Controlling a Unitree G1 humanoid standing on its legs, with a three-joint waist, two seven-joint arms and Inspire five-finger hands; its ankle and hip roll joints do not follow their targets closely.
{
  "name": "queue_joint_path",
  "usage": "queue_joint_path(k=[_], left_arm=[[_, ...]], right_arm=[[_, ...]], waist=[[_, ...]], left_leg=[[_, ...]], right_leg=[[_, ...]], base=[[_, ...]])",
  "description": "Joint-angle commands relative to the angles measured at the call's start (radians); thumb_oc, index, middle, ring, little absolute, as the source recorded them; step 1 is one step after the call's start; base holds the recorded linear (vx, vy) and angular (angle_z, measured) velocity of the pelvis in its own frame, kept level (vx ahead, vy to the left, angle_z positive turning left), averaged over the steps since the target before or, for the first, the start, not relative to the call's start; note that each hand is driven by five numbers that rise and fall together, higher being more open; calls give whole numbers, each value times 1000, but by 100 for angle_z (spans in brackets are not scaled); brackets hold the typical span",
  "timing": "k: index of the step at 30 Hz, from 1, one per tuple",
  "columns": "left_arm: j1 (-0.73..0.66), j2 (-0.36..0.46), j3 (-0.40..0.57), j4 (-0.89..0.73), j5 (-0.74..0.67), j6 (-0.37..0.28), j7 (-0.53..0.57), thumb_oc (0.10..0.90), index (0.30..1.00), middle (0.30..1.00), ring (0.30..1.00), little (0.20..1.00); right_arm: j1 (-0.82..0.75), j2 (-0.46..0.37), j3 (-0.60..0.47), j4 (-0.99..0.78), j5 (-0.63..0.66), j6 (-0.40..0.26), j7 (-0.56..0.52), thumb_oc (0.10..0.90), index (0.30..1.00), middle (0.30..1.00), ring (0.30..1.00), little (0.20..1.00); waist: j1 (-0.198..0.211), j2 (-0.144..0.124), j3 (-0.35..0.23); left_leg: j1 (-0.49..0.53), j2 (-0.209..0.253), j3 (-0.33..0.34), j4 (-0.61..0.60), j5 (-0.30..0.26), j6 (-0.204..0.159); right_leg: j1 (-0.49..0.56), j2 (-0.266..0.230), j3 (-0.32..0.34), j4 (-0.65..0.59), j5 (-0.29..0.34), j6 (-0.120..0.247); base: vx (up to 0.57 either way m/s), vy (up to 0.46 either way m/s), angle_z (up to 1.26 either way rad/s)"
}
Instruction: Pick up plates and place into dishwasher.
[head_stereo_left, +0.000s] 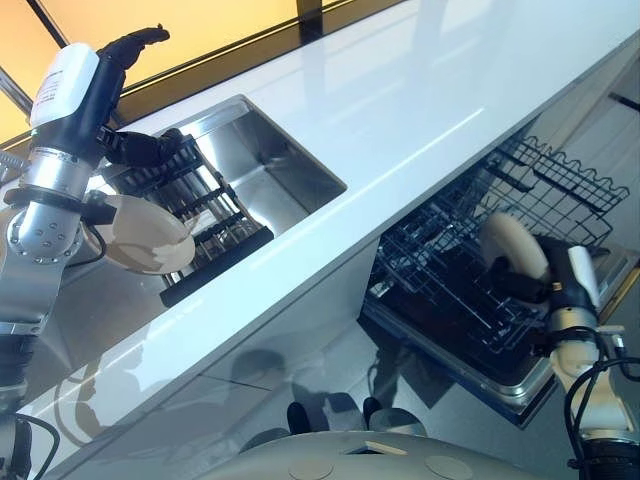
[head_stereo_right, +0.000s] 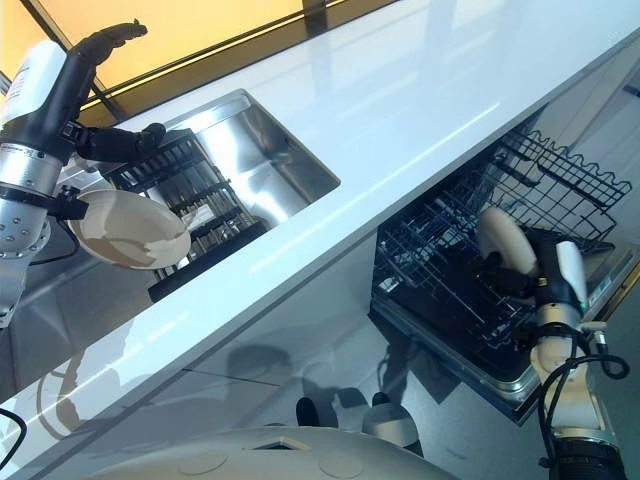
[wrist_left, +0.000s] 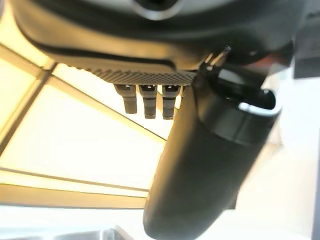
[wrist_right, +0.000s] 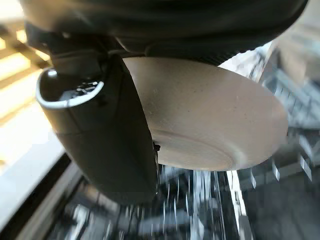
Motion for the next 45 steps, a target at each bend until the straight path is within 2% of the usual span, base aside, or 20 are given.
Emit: queue_joint_path(k=[1,10,13,20,28,29,30,38,45], left_arm=[[-65,18,62,30,-38,-1,124,800,900,900,900,900],[144,-142,146,50,-23,-56,205,800,900,900,900,900],[199,-191,172,62,-20,-73,209,800,900,900,900,900],[233,-228,185,74,-31,-100,200,800,900,900,900,900],[222,-214,172,78,-32,-92,194,800,900,900,900,900],[215,-206,169,75,-39,-85,192,800,900,900,900,900],[210,-204,166,73,-39,-81,193,800,900,900,900,900],[178,-195,128,60,-41,-59,202,800,900,900,900,900],[184,-200,123,70,-47,-65,209,800,900,900,900,900]], right_arm=[[-106,-99,-47,-26,-35,-68,-49,100,300,300,300,200],[-107,-85,-39,24,-71,-73,-64,100,300,300,300,200],[-108,-69,-41,44,-82,-35,-63,100,300,300,300,200],[-102,-41,-14,147,-114,41,-56,100,300,300,300,200],[-106,-16,65,280,-132,126,-18,100,300,300,300,200],[-106,-14,76,301,-125,137,-8,224,406,406,406,324],[-106,-9,83,309,-133,164,11,800,900,900,900,900],[-118,-12,122,345,-99,213,24,800,900,900,900,900],[-112,-14,85,274,-61,207,1,800,900,900,900,900]], waist=[[29,-26,-92],[78,-45,-80],[97,-52,-75],[114,-57,-69],[129,-58,-64],[130,-57,-64],[130,-57,-65],[133,-57,-57],[123,-56,-49]], left_leg=[[23,-67,-1,3,-99,15],[19,-66,-35,5,-94,13],[12,-66,-47,7,-83,11],[13,-64,-61,7,-82,10],[16,-63,-73,6,-81,7],[22,-62,-77,5,-92,7],[22,-63,-79,5,-91,6],[25,-61,-91,5,-90,4],[24,-60,-85,6,-81,5]], right_leg=[[-110,20,-58,71,41,74],[-95,15,-91,62,36,67],[-94,15,-103,61,42,60],[-86,13,-119,60,38,56],[-74,12,-133,52,39,54],[-66,12,-136,49,30,56],[-67,12,-137,49,30,56],[-61,14,-140,52,27,55],[-67,15,-133,55,37,55]], base=[[3,-20,4],[2,-24,7],[5,-23,9],[2,-16,13],[4,-13,7],[32,-15,9],[33,-16,7],[-7,-12,5],[-23,2,2]])
